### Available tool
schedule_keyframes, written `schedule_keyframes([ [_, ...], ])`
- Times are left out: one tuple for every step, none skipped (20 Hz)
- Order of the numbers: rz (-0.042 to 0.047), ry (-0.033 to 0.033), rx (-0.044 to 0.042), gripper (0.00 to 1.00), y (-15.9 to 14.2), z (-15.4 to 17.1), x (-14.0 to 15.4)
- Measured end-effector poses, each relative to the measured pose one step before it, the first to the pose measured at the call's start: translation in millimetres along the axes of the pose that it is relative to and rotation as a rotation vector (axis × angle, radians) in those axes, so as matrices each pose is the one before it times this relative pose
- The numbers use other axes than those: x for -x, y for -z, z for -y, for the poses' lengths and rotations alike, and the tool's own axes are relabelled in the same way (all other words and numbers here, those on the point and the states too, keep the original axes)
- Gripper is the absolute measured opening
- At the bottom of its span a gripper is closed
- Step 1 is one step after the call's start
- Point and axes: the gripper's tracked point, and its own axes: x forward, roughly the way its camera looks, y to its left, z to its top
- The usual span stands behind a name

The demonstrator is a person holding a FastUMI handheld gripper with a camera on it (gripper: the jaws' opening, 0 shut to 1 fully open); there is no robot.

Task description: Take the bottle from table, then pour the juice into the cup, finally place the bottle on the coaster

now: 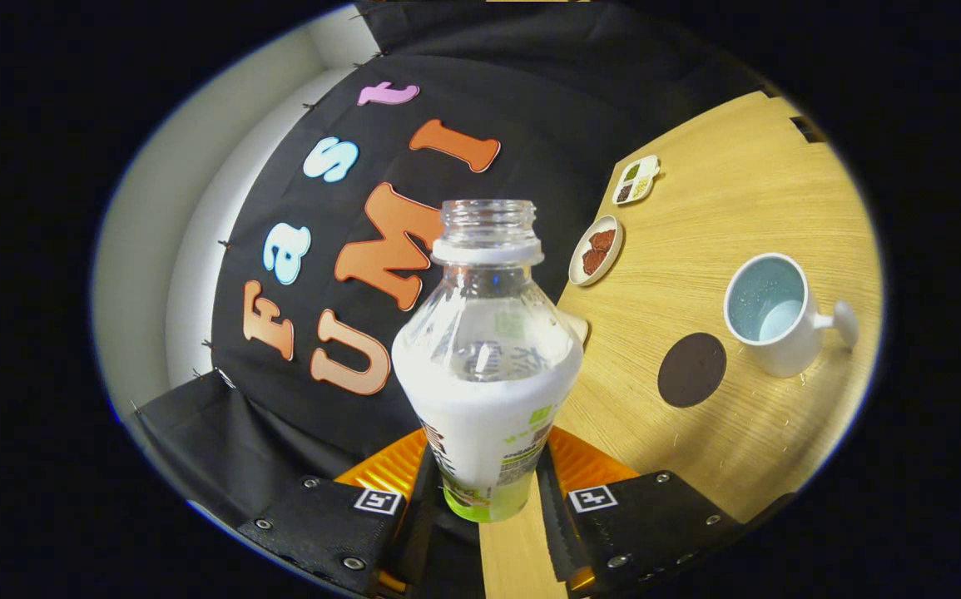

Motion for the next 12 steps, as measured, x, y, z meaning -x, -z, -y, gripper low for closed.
schedule_keyframes([
  [-0.00059, -0.0036, -0.03322, 0.58, -0.66, -0.93, 0.2],
  [-0.0047, -0.00368, -0.03607, 0.58, 0.25, -0.62, -0.92],
  [-0.00245, -0.00529, -0.03268, 0.58, -0.94, -1.71, -0.92],
  [-0.00162, -0.0018, -0.02907, 0.58, -1.34, 0.08, -1.77],
  [-0.0007, 0.00224, -0.02966, 0.58, 1.42, 1.16, -0.7],
  [0.00056, 0.00131, -0.02858, 0.58, -1.6, 1.84, -1.53],
  [-0.00069, -0.00128, -0.02699, 0.58, -0.02, 2.39, -0.25],
  [-0.00007, 0.00017, -0.02602, 0.58, 0.27, 2.33, -1.5],
  [-0.00416, 0.00206, -0.02506, 0.58, 1.06, 3.01, -0.76],
  [-0.00339, -0.00238, -0.02307, 0.58, 0.72, 1.12, -1.18],
  [0.00205, -0.00193, -0.02302, 0.58, -1.05, -1.31, 0.22],
  [0.00086, -0.00062, -0.02151, 0.58, -0.72, 0.36, -2.18],
])
